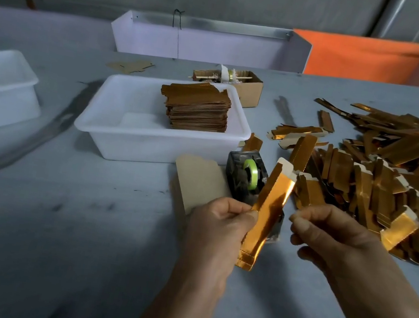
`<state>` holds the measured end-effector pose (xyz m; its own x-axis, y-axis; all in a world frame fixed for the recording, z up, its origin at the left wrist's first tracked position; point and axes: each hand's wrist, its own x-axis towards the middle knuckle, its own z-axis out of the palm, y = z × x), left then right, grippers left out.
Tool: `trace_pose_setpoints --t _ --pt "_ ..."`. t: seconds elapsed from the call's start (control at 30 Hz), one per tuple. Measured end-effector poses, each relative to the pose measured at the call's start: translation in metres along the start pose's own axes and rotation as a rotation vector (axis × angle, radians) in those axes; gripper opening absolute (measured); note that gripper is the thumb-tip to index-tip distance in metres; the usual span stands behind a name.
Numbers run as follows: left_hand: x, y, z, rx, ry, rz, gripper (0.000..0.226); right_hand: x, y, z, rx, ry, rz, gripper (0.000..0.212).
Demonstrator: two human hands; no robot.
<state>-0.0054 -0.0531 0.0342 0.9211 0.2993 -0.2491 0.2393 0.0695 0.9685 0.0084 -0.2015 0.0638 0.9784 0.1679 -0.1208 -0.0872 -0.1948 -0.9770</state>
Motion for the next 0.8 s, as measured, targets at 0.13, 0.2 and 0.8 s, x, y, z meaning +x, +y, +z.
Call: trace_pose_setpoints --t 0.13,0.2,0.8 --pt "-0.003 0.004 -0.002 -0.201 -0.027 -0.064 0.009 -0.002 -0.011 0.006 -0.082 -0.111 -0.129 0.016" --pt "-0.006 0.006 -0.003 -0.222 -0.052 -0.041 0.008 0.0 -0.014 0.009 -0.121 -0.115 -0.196 0.019" --pt "-0.012 0.006 -0.006 -0.086 -0.056 0.099 0.011 0.015 -0.013 0.021 -0.457 0.032 -0.372 0.028"
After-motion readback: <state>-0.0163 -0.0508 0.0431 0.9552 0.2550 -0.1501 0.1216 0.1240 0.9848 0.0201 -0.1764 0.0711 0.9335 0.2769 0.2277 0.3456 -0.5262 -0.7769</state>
